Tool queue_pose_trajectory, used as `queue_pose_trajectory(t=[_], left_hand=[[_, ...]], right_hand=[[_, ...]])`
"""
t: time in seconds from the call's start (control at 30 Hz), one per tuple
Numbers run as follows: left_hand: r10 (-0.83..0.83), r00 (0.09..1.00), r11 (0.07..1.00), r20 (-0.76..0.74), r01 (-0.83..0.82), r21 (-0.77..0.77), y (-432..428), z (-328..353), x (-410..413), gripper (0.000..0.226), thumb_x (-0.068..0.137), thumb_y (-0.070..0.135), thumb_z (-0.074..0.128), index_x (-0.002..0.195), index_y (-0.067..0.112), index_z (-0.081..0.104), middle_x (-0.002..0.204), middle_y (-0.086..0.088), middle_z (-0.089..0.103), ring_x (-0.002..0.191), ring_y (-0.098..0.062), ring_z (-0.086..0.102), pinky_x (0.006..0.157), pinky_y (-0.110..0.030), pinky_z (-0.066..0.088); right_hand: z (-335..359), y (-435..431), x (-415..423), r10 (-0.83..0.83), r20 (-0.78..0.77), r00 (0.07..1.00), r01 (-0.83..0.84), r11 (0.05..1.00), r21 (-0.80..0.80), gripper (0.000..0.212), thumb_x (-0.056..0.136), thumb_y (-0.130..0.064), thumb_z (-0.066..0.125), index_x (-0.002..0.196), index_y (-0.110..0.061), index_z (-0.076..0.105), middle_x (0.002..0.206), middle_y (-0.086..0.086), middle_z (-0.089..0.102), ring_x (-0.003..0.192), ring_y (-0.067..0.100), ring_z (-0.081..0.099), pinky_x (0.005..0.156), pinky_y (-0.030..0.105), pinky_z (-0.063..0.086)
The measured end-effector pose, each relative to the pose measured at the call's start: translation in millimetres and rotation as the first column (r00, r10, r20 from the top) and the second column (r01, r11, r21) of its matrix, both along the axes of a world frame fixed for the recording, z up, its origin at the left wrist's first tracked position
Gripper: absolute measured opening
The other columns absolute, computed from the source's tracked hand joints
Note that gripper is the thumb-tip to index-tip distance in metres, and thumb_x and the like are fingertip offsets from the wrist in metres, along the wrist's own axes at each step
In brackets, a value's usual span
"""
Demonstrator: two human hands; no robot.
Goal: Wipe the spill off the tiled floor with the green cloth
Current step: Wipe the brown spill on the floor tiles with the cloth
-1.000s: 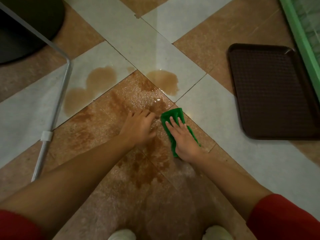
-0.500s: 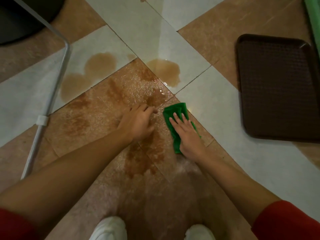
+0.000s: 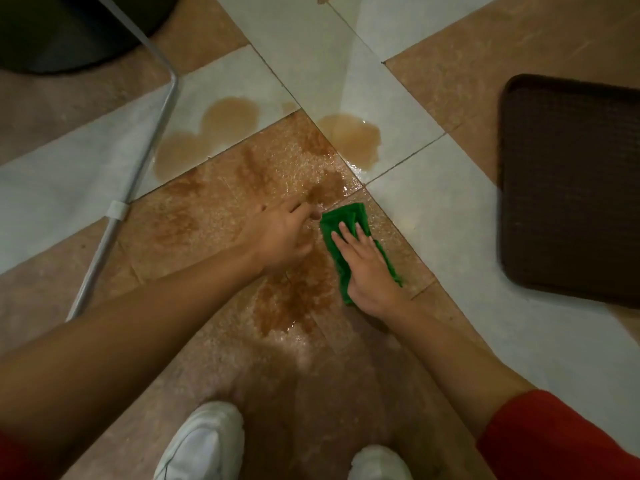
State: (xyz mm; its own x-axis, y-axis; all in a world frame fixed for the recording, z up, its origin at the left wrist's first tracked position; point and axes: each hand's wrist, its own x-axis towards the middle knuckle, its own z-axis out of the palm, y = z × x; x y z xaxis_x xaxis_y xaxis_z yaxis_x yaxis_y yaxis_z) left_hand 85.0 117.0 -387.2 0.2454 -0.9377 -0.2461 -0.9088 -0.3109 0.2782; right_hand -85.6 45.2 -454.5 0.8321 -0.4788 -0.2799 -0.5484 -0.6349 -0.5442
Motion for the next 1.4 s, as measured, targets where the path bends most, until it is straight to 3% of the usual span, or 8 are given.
queue_pose_trajectory(t=[0.13,0.37,0.5,0.77,1.0,1.2,1.4], left_hand=[[0.106,0.994,0.994,-0.026,-0.106,0.035,9,3,-6,0.047,0.085,0.031,0.056,0.130,0.024,0.044,0.129,-0.003,0.048,0.115,-0.023,0.046,0.097,-0.040,0.031],[0.173,0.985,0.984,0.024,-0.173,0.039,4,-7,-15,0.051,0.083,0.032,0.057,0.131,0.021,0.043,0.131,-0.006,0.047,0.120,-0.026,0.042,0.098,-0.040,0.032],[0.230,0.972,0.973,-0.036,-0.231,-0.010,3,-13,-18,0.051,0.085,0.034,0.055,0.133,0.021,0.042,0.133,-0.007,0.046,0.122,-0.026,0.040,0.097,-0.040,0.033],[0.217,0.975,0.976,-0.043,-0.218,-0.020,26,-5,-7,0.048,0.085,0.031,0.057,0.130,0.023,0.043,0.132,-0.004,0.045,0.120,-0.024,0.042,0.100,-0.042,0.036],[0.209,0.977,0.978,-0.026,-0.210,-0.009,31,-2,1,0.050,0.085,0.033,0.058,0.131,0.024,0.041,0.134,-0.004,0.044,0.121,-0.025,0.041,0.097,-0.043,0.038],[0.163,0.986,0.987,-0.032,-0.163,-0.004,38,-7,-4,0.049,0.085,0.035,0.055,0.131,0.025,0.041,0.134,-0.004,0.045,0.121,-0.023,0.041,0.102,-0.046,0.036],[0.170,0.985,0.985,-0.036,-0.171,-0.028,40,-5,0,0.049,0.085,0.034,0.056,0.131,0.025,0.041,0.134,-0.003,0.046,0.121,-0.023,0.041,0.103,-0.043,0.035]], right_hand=[[2,3,-12,0.042,-0.008,0.999,-0.042,0.999,0.001,0.073,0.091,-0.002,0.043,0.150,-0.022,0.005,0.158,-0.005,-0.004,0.145,0.016,-0.013,0.117,0.035,-0.010],[6,12,2,-0.090,-0.033,0.995,0.090,0.996,-0.021,0.081,0.087,0.003,0.047,0.151,-0.020,0.002,0.158,-0.002,-0.008,0.144,0.020,-0.015,0.112,0.030,-0.015],[3,2,-6,0.054,-0.051,0.997,-0.056,0.998,-0.041,0.081,0.089,0.001,0.047,0.150,-0.023,0.000,0.157,-0.007,-0.009,0.142,0.013,-0.017,0.109,0.029,-0.016],[8,-5,3,0.051,-0.097,0.994,-0.054,0.998,-0.037,0.083,0.087,0.005,0.045,0.151,-0.020,-0.002,0.158,-0.003,-0.011,0.144,0.018,-0.017,0.110,0.031,-0.016],[6,-1,-13,0.262,-0.130,0.956,-0.265,0.964,-0.008,0.086,0.084,0.007,0.046,0.150,-0.022,-0.001,0.157,-0.006,-0.010,0.141,0.012,-0.017,0.113,0.030,-0.013],[13,-2,7,0.149,-0.174,0.974,-0.152,0.988,-0.004,0.085,0.086,0.006,0.043,0.150,-0.022,-0.004,0.157,-0.003,-0.014,0.144,0.019,-0.016,0.113,0.035,-0.010],[7,14,-20,0.163,-0.192,0.968,-0.179,0.982,-0.065,0.084,0.090,-0.004,0.046,0.149,-0.024,-0.010,0.156,-0.006,-0.016,0.141,0.015,-0.019,0.119,0.040,-0.005]])
